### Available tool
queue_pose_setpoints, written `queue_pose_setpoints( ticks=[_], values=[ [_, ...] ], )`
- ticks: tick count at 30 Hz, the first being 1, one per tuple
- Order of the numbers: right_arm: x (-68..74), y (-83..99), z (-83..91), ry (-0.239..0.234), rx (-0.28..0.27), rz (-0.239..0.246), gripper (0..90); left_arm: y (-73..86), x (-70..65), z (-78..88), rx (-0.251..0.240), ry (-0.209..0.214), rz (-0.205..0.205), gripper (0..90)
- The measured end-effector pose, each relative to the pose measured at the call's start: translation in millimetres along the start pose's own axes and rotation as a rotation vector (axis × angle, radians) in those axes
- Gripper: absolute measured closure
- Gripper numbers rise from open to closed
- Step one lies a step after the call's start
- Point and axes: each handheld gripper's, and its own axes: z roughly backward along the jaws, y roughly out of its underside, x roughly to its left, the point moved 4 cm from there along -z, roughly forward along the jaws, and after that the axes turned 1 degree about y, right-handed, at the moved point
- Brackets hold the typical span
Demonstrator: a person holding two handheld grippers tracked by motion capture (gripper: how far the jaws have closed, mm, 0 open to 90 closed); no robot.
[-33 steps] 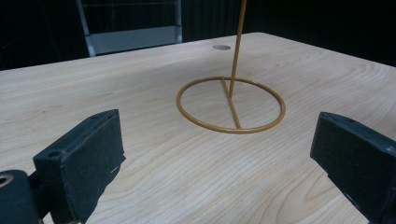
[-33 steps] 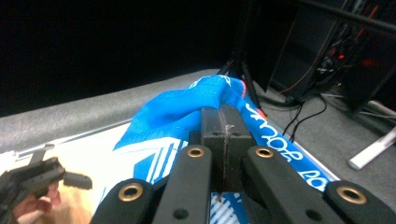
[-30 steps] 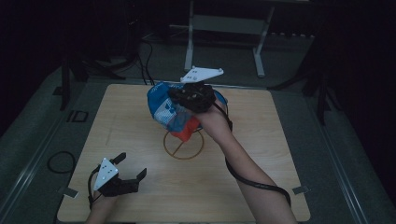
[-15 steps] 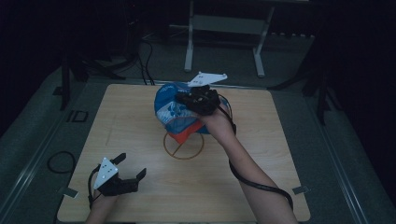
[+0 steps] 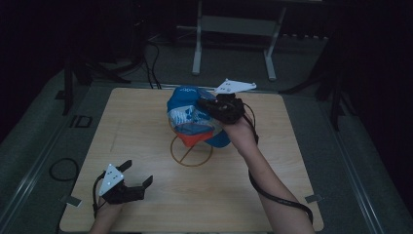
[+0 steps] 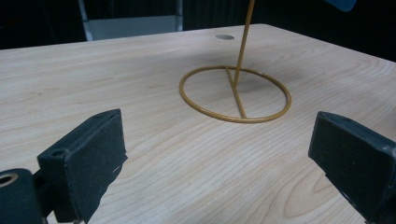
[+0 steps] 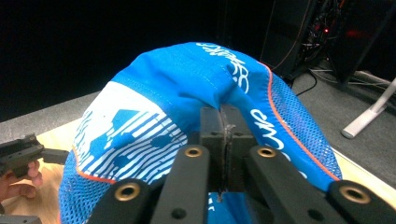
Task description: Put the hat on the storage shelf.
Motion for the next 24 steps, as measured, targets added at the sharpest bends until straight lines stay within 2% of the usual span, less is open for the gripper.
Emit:
queue_pose_setpoints(
  ticks=[2,4,9,16,20,24],
  values=[
    [1.4,0.5,-0.4,-0.013,-0.002,0.000,79.0,0.0,-0.7,-0.4,-0.001,0.002,-0.005,4.3],
    [3.0,1.1,-0.7,-0.014,-0.003,0.002,77.9,0.3,-1.2,-0.8,0.000,0.003,-0.006,4.3],
    [6.2,3.0,2.9,-0.013,-0.002,0.012,66.6,1.0,-1.7,-0.6,0.001,0.011,0.000,4.3],
    [2.8,12.1,11.5,-0.015,-0.005,-0.001,68.1,1.2,-1.2,-0.7,0.004,0.016,0.004,4.3],
    [-1.6,18.1,13.9,0.005,0.004,0.000,65.6,1.2,-1.3,-0.8,0.004,0.014,0.002,4.3],
    [-7.5,24.8,17.1,0.012,0.006,-0.021,63.2,1.1,-0.5,-0.3,0.003,0.013,0.003,4.3]
  ],
)
